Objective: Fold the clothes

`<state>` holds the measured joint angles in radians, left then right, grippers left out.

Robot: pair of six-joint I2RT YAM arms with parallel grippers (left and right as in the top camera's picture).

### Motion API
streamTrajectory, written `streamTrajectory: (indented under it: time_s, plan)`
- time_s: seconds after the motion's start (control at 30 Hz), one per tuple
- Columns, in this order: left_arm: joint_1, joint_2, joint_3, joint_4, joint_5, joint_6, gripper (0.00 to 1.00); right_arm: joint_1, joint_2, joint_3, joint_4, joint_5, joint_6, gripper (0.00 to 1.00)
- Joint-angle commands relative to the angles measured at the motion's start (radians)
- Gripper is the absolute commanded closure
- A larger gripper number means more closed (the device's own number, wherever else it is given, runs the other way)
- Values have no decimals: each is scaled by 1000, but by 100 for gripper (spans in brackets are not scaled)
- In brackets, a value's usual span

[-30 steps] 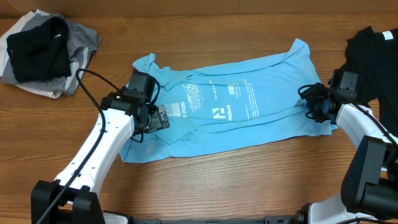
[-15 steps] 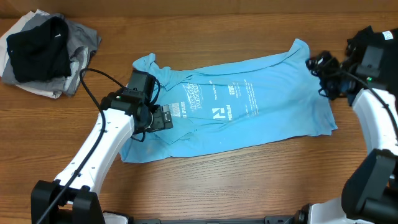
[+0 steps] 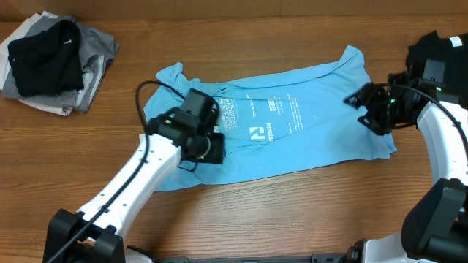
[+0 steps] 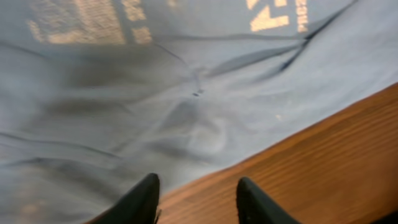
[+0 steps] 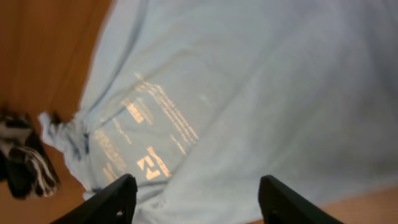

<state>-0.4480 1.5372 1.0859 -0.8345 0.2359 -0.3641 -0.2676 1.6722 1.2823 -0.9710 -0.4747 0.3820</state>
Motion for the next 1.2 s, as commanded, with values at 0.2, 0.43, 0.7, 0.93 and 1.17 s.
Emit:
streamTrajectory:
  time_s: [0.2,0.43,0.7,0.93,1.17]
  plan:
    - [-35,149,16,-6,23,-90,96,-1,11,-78,27,284,49,80]
    - [-22,273,16,-8,-19,-132,96,-1,125,-103,65,284,64,96]
    - [69,296,16,-70,-89,-134,96,-3,178,-103,60,385,129,95]
    - [143,296,13,-70,-90,-97,93,-3,187,-109,66,422,145,91]
    - [155,300,-5,-40,-90,-85,94,-3,187,-184,148,422,143,92]
